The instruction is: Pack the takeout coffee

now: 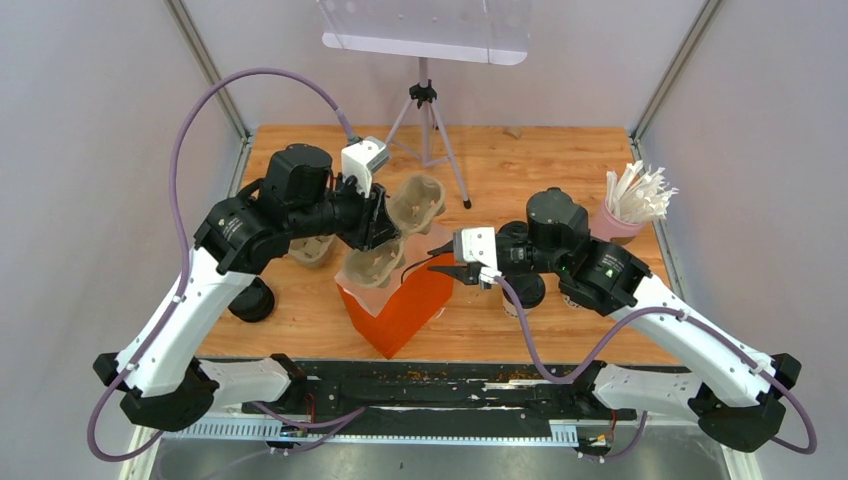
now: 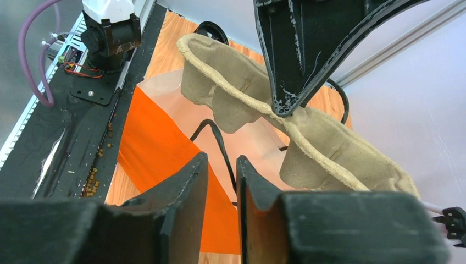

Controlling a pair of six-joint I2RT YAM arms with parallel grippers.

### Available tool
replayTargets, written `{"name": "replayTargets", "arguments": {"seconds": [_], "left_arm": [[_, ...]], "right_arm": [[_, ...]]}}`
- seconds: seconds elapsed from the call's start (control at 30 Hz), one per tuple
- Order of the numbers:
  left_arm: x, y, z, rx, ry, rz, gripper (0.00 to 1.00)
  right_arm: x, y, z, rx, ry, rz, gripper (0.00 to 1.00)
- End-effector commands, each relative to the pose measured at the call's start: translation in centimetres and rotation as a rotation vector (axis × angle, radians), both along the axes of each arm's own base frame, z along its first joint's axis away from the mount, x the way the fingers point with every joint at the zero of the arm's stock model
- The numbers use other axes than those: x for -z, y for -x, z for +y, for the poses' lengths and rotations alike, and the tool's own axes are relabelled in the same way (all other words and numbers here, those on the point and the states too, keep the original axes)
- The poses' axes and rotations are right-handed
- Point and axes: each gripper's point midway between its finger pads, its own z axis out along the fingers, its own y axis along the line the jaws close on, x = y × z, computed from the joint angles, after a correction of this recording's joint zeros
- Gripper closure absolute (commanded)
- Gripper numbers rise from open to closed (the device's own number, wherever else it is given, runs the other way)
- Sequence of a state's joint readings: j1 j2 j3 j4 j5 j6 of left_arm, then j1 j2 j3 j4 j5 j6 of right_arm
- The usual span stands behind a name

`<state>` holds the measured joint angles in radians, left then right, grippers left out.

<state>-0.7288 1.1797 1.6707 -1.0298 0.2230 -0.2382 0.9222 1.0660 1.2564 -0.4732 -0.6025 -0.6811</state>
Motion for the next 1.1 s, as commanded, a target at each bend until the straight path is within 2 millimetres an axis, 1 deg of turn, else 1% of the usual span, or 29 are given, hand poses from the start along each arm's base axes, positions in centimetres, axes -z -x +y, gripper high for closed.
{"name": "replayTargets", "arguments": {"seconds": [0.0, 0.1, 0.2, 0.43, 0.6, 0.73, 0.83, 1.0, 1.07], "left_arm": [[-0.7, -0.1, -0.3, 0.021, -0.006, -0.033, 0.85], [-0.3, 0.3, -0.3, 0.027, -0.013, -0.024, 0.85], [-0.5, 0.7, -0.3, 0.031, 0.001, -0.028, 0.85], [-0.9, 1.1, -0.8, 0.055, 0.042, -0.041, 0.86], [0.5, 0.9, -0.4, 0.036, 0.020, -0.035, 0.86], [0.5, 1.1, -1.3, 0.045, 0.080, -0.023, 0.87], [0.9, 1.0, -1.4, 0.036, 0.103, -0.024, 0.87], [2.3, 0.4, -1.1, 0.023, 0.042, -0.025, 0.87], [2.5, 0.2, -0.9, 0.017, 0.030, -0.034, 0.87]], "right_arm": [[-0.7, 0.5, -0.7, -0.005, -0.019, -0.070, 0.80], [-0.2, 0.7, -1.0, -0.009, -0.002, -0.074, 0.94], [-0.4, 1.2, -1.2, -0.022, -0.013, -0.082, 1.00], [-0.3, 1.7, -1.2, -0.048, -0.021, -0.097, 1.00], [0.0, 2.2, -1.3, -0.078, -0.012, -0.095, 1.00], [0.3, 2.8, -1.6, -0.103, -0.002, -0.091, 1.00], [0.6, 3.4, -1.8, -0.130, 0.017, -0.079, 1.00], [0.3, 3.4, -2.0, -0.125, 0.023, -0.080, 1.00], [0.4, 3.6, -2.1, -0.124, 0.027, -0.067, 1.00]]}}
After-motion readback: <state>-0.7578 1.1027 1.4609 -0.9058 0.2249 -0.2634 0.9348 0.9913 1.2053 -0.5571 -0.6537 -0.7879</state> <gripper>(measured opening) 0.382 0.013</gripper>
